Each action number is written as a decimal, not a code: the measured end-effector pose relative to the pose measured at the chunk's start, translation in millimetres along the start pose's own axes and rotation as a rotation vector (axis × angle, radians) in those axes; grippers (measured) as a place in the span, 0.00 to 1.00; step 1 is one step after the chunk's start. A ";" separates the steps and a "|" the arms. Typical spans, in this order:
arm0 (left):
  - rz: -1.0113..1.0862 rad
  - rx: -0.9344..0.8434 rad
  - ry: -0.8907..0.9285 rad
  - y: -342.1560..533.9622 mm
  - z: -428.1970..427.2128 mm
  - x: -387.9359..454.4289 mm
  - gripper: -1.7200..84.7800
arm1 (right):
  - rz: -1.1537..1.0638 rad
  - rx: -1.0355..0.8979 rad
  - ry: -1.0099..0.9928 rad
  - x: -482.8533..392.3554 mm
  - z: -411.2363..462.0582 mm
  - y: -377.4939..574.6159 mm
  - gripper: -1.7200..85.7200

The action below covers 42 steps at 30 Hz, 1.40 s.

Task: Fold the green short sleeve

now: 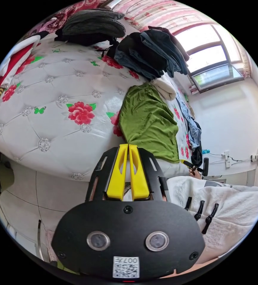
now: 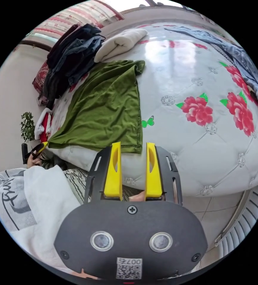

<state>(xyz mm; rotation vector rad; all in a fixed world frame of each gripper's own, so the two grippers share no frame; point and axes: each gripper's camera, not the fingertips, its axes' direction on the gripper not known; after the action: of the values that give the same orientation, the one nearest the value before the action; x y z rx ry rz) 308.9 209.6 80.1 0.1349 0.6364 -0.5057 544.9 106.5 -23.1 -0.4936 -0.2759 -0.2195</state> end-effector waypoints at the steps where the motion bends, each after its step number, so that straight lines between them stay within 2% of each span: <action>1: -0.004 0.001 0.002 -0.1 -0.1 -1.0 0.01 | -0.005 0.016 0.073 -4.2 -0.5 0.9 0.07; 3: -0.016 0.003 0.013 1.2 -1.1 -4.2 0.01 | -0.026 -0.031 0.120 -6.2 4.8 2.8 0.04; 5: -0.024 0.000 0.019 3.5 -3.1 -7.0 0.01 | -0.032 -0.025 0.072 -1.8 -2.5 7.8 0.03; 10: 0.020 0.019 0.100 9.5 -36.9 -3.7 0.01 | -0.040 0.155 -0.294 34.4 -87.7 46.3 0.02; 13: 0.081 0.071 0.163 -11.7 -63.6 5.1 0.01 | -0.045 0.250 -0.394 58.3 -146.1 47.3 0.02; 17: 0.105 0.160 0.276 -109.8 -71.0 26.9 0.01 | -0.092 0.395 -0.440 68.3 -214.1 -3.1 0.02; 21: 0.194 0.310 0.409 -212.1 -105.1 98.3 0.01 | -0.218 0.593 -0.407 29.0 -317.0 -68.9 0.02; 25: 0.328 0.447 0.473 -246.2 -176.5 167.2 0.01 | -0.343 0.801 -0.385 -12.4 -422.7 -69.7 0.02; 29: 0.534 0.562 0.504 -208.8 -254.7 217.6 0.01 | -0.440 0.949 -0.450 -17.0 -476.7 -22.4 0.02; 33: 0.642 0.631 0.458 -132.4 -284.4 218.3 0.01 | -0.502 1.016 -0.487 2.6 -489.0 43.4 0.02; 38: 0.630 0.564 0.455 -61.8 -263.8 187.1 0.01 | -0.509 0.922 -0.502 29.8 -458.3 94.6 0.02; 42: 0.464 0.411 0.359 -18.7 -197.7 135.8 0.01 | -0.396 0.754 -0.439 60.3 -389.1 118.4 0.02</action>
<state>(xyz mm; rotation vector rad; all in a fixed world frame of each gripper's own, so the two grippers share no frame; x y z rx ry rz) 287.4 191.5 -158.7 0.7572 0.8151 -0.1536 714.3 7.7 -384.6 0.2780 -0.8482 -0.3688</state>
